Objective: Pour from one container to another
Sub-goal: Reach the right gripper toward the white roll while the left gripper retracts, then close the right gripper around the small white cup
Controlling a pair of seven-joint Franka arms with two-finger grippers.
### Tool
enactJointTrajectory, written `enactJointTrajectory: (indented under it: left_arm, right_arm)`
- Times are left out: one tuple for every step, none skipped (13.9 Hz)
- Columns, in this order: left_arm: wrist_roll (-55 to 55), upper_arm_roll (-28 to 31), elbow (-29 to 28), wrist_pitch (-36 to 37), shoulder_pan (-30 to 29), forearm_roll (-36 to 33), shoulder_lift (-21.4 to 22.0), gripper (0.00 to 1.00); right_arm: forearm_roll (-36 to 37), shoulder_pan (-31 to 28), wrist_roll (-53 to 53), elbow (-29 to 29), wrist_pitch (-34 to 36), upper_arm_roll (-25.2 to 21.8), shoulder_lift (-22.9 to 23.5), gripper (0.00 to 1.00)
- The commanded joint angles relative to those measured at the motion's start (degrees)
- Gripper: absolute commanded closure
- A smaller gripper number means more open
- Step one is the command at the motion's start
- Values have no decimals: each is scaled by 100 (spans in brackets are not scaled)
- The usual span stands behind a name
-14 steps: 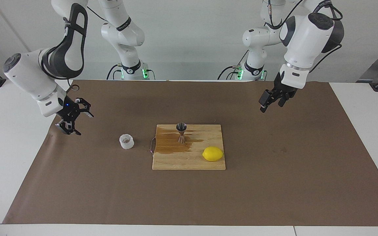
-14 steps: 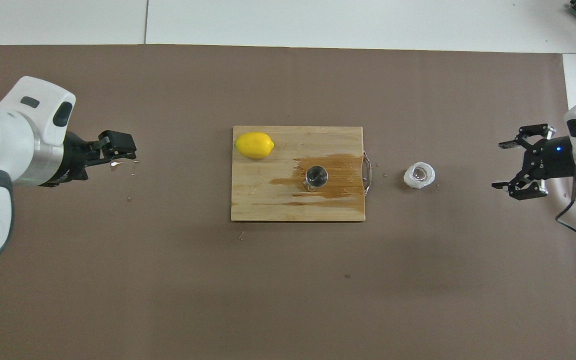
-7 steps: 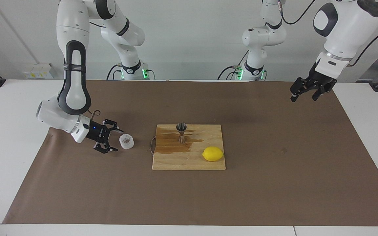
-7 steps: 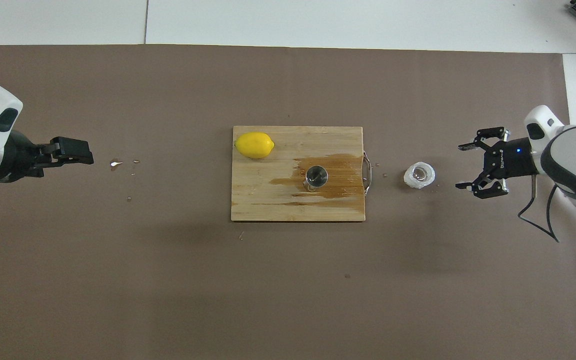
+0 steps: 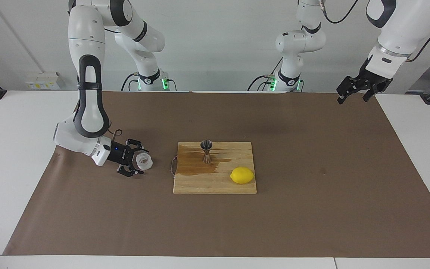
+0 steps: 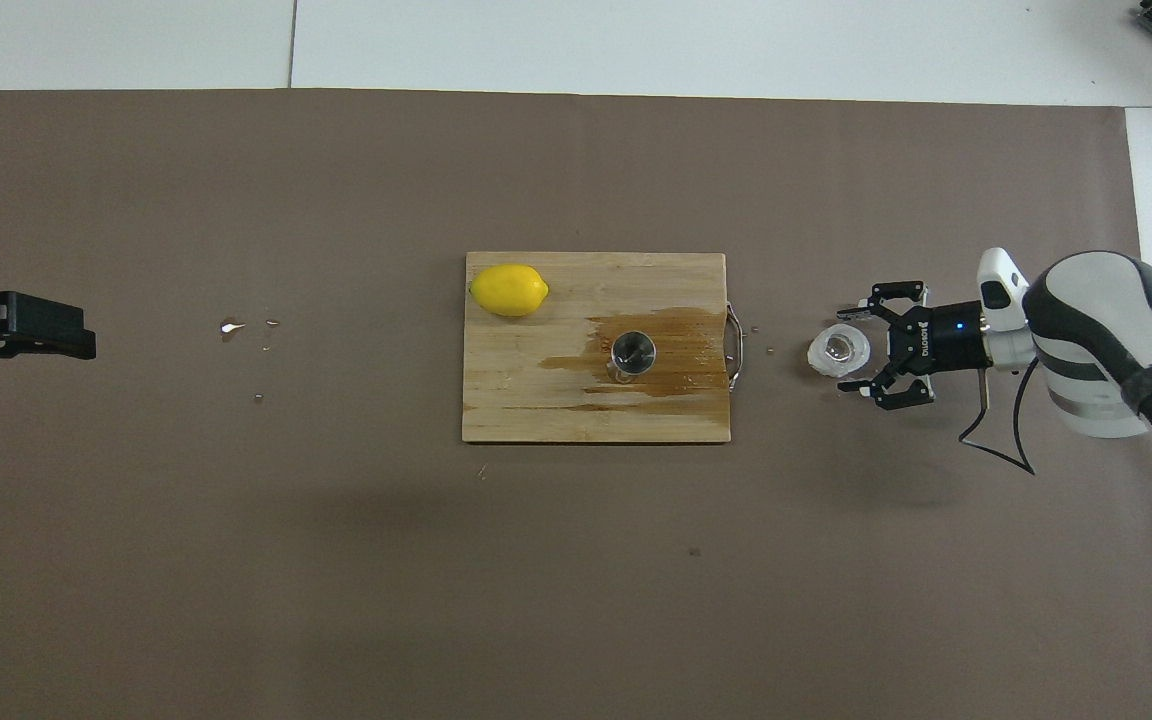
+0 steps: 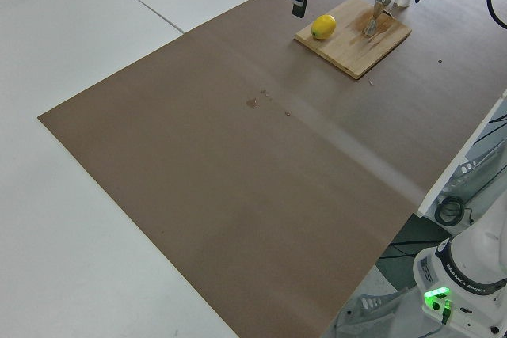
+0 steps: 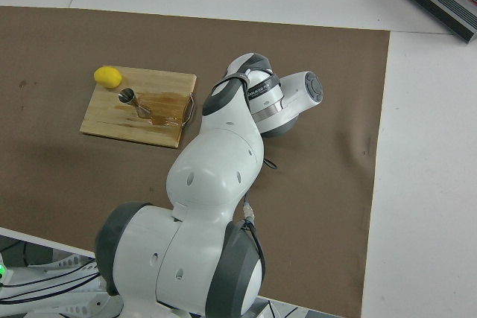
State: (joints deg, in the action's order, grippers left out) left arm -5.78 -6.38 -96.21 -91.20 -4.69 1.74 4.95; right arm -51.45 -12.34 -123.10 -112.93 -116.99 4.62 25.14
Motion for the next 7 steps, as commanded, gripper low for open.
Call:
enactJointTrajectory:
  left_arm:
    - [41, 93, 155, -282, 153, -95, -179, 0]
    - [50, 84, 146, -398, 153, -95, -257, 0]
    - [42, 93, 155, -451, 153, -103, -328, 0]
    - [33, 84, 155, -486, 162, -103, -346, 0]
    - [33, 49, 146, -522, 162, -121, -337, 0]
    - [33, 40, 129, -505, 197, -121, -302, 0]
    - [33, 32, 50, -470, 293, -121, -267, 0]
  right_arm:
    - [-155, 109, -406, -246, -367, 4, -80, 0]
    - [-120, 109, -434, -247, -394, 4, -80, 0]
    - [-103, 109, -434, -247, -395, -5, -80, 40]
    - [-103, 101, -443, -247, -395, 4, -80, 60]
    - [-103, 100, -469, -177, -395, 4, -71, 75]
    - [-103, 109, -478, -133, -395, 4, -71, 82]
    - [-103, 127, -434, -124, -403, 13, -106, 84]
